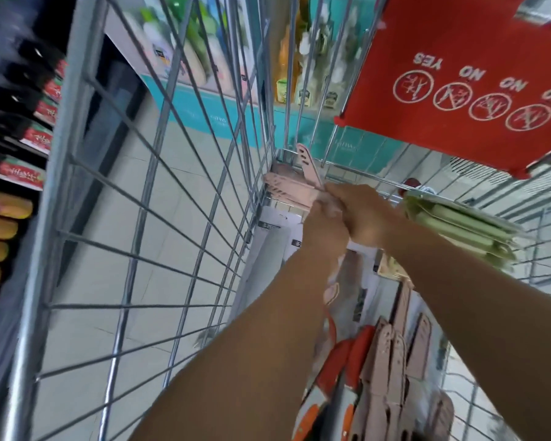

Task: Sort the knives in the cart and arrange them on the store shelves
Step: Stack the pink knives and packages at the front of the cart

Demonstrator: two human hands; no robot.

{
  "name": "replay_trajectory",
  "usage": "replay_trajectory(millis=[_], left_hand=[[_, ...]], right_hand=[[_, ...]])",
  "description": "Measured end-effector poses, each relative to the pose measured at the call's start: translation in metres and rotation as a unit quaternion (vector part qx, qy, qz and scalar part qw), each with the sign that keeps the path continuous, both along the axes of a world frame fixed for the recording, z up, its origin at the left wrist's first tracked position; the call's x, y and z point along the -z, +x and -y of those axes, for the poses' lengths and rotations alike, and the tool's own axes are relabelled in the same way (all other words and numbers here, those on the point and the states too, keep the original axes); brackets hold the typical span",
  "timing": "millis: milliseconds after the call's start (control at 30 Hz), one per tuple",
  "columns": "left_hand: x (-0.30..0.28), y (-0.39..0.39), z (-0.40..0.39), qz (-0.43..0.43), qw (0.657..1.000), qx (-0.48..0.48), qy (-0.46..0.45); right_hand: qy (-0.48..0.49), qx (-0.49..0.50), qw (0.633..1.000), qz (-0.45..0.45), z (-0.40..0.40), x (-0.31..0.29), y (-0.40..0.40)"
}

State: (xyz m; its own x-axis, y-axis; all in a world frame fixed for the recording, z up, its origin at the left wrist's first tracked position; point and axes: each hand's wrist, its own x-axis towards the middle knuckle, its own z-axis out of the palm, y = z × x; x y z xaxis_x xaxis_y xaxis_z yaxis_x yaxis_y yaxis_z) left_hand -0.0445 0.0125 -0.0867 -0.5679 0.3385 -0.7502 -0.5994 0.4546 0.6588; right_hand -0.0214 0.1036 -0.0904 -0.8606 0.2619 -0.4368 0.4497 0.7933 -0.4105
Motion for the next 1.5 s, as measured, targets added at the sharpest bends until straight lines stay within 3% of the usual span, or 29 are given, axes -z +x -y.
replay_trajectory(millis=[100,267,400,567,700,867,967,1033,1200,1300,1400,1500], left_hand=[[-0.003,-0.004,0.009,-0.034,0.993,0.107,-0.025],[-0.007,-0.003,0.022,-0.024,0.995,0.086,0.036],[-0.008,-0.002,0.037,-0.102,0.984,0.142,-0.019],[-0.007,-0.004,0.052,-0.025,0.983,0.18,-0.022],[0.001,-0.015,0.045,-0.037,0.982,0.188,-0.003],[0.001,-0.017,0.041,-0.082,0.965,0.251,-0.012],[-0.005,-0.007,0.051,-0.146,0.961,0.231,-0.049],[-0.006,0.001,0.065,-0.19,0.947,0.244,-0.09],[0.001,0.035,0.111,-0.301,0.863,0.361,-0.184],[-0.002,0.054,0.134,-0.317,0.819,0.408,-0.25],[-0.005,0.068,0.149,-0.298,0.814,0.427,-0.259],[-0.008,0.073,0.152,-0.286,0.831,0.408,-0.248]], right_hand=[[0.028,0.012,0.999,-0.024,0.003,0.01,0.003],[0.046,0.027,0.996,-0.066,0.008,0.019,0.012],[0.064,0.024,0.997,-0.044,0.013,0.018,0.009],[0.076,-0.023,0.997,-0.015,0.022,0.014,-0.008],[0.079,-0.057,0.995,-0.011,0.022,0.014,-0.008],[0.094,-0.065,0.993,0.015,0.019,0.014,0.008],[0.107,-0.045,0.993,0.017,0.024,0.012,0.017],[0.097,-0.009,0.995,-0.019,0.032,0.012,0.025],[0.047,0.036,0.997,-0.045,0.065,0.009,0.057],[0.014,0.08,0.996,-0.047,0.087,0.008,0.08],[-0.027,0.124,0.991,-0.039,0.112,0.002,0.102],[-0.038,0.103,0.994,0.012,0.136,0.005,0.125]])
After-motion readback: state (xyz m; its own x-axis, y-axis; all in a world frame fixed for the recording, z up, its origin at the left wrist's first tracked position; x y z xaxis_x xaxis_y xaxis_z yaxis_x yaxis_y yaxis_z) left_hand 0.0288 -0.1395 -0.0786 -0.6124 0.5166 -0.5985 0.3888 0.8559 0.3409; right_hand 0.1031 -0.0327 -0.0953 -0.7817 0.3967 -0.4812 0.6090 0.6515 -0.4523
